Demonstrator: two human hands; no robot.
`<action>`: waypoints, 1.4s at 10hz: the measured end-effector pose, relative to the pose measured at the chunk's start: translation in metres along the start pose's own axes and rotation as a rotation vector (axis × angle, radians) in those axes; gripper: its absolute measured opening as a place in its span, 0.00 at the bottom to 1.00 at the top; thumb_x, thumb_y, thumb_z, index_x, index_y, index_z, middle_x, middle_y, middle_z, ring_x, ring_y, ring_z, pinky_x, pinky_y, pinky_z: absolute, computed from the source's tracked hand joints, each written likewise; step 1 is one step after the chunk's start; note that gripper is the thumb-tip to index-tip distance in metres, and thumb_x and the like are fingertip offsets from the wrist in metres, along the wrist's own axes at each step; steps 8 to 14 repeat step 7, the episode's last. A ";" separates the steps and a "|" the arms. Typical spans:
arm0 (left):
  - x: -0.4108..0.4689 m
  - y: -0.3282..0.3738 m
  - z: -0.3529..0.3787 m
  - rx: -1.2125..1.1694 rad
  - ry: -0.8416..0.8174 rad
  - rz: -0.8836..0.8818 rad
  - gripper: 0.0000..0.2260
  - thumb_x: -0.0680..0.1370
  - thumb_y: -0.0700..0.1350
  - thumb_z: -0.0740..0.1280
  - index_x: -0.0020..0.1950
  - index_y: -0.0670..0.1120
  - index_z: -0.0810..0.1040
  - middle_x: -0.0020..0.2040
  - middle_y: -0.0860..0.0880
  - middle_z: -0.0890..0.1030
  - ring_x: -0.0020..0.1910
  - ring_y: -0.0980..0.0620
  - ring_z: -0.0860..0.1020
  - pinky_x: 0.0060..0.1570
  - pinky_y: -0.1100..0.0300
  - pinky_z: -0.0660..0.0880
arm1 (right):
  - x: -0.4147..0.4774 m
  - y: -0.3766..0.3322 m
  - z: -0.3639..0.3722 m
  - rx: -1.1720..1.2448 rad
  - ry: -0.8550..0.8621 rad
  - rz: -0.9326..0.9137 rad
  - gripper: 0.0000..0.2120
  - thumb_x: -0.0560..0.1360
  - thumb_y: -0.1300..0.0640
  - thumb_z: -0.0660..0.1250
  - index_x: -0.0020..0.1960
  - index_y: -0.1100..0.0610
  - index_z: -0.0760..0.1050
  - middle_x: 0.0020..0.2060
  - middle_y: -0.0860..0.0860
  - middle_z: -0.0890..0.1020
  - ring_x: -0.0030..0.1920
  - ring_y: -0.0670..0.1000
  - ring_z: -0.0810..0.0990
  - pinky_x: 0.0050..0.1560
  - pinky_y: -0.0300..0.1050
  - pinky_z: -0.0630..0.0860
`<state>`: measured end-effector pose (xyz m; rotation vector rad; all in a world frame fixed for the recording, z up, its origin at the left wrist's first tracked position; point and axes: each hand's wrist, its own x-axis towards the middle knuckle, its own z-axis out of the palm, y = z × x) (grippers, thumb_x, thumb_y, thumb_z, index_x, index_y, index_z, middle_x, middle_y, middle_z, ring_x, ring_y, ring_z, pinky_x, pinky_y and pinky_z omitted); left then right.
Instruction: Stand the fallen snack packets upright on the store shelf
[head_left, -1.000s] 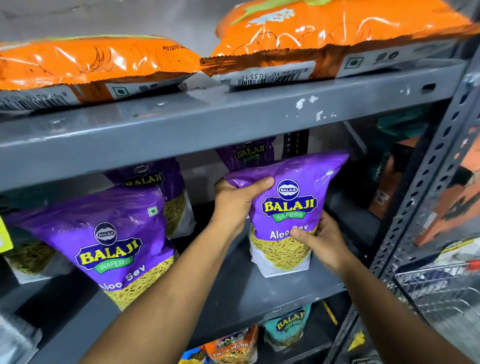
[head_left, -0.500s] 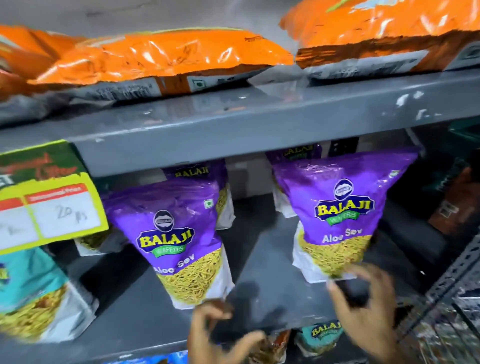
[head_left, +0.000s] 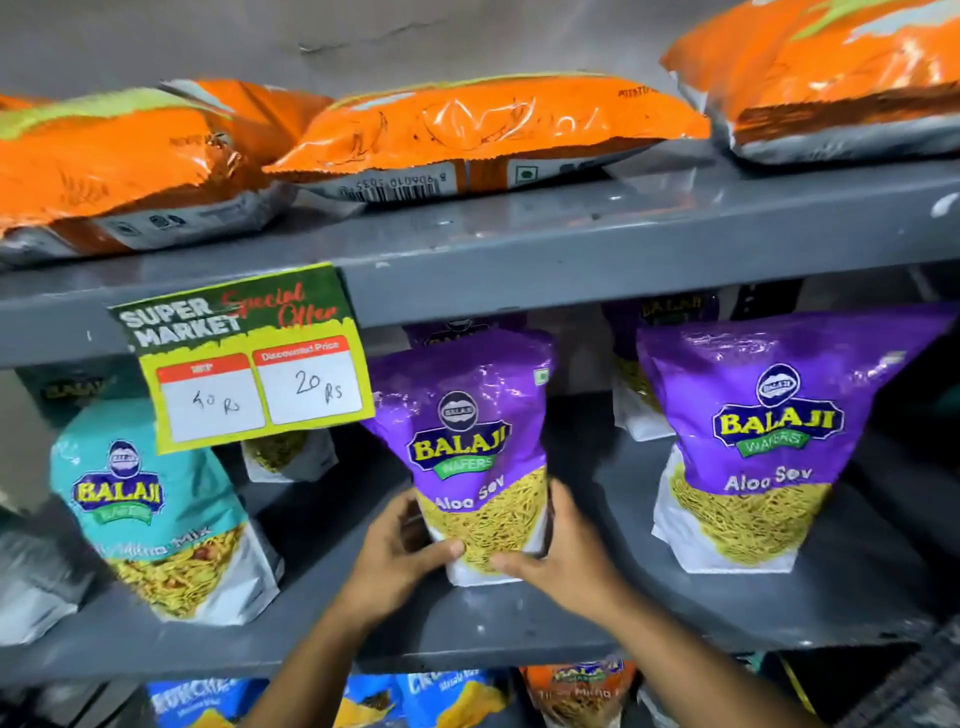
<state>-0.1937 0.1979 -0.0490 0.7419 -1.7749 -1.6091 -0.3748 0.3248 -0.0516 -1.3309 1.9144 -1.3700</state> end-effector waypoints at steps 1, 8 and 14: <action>0.011 0.015 0.004 -0.042 -0.049 0.051 0.37 0.55 0.42 0.82 0.62 0.43 0.72 0.57 0.45 0.83 0.56 0.47 0.80 0.54 0.55 0.78 | 0.000 0.011 -0.001 0.031 0.000 0.065 0.36 0.54 0.42 0.81 0.55 0.31 0.64 0.54 0.39 0.81 0.55 0.39 0.79 0.57 0.48 0.78; 0.004 0.046 -0.007 -0.215 0.025 0.101 0.48 0.53 0.48 0.84 0.69 0.47 0.67 0.65 0.44 0.77 0.62 0.50 0.76 0.56 0.57 0.77 | -0.003 0.009 0.004 0.057 0.048 0.091 0.38 0.54 0.42 0.82 0.59 0.41 0.68 0.55 0.42 0.82 0.54 0.41 0.81 0.56 0.54 0.80; 0.004 0.046 -0.007 -0.215 0.025 0.101 0.48 0.53 0.48 0.84 0.69 0.47 0.67 0.65 0.44 0.77 0.62 0.50 0.76 0.56 0.57 0.77 | -0.003 0.009 0.004 0.057 0.048 0.091 0.38 0.54 0.42 0.82 0.59 0.41 0.68 0.55 0.42 0.82 0.54 0.41 0.81 0.56 0.54 0.80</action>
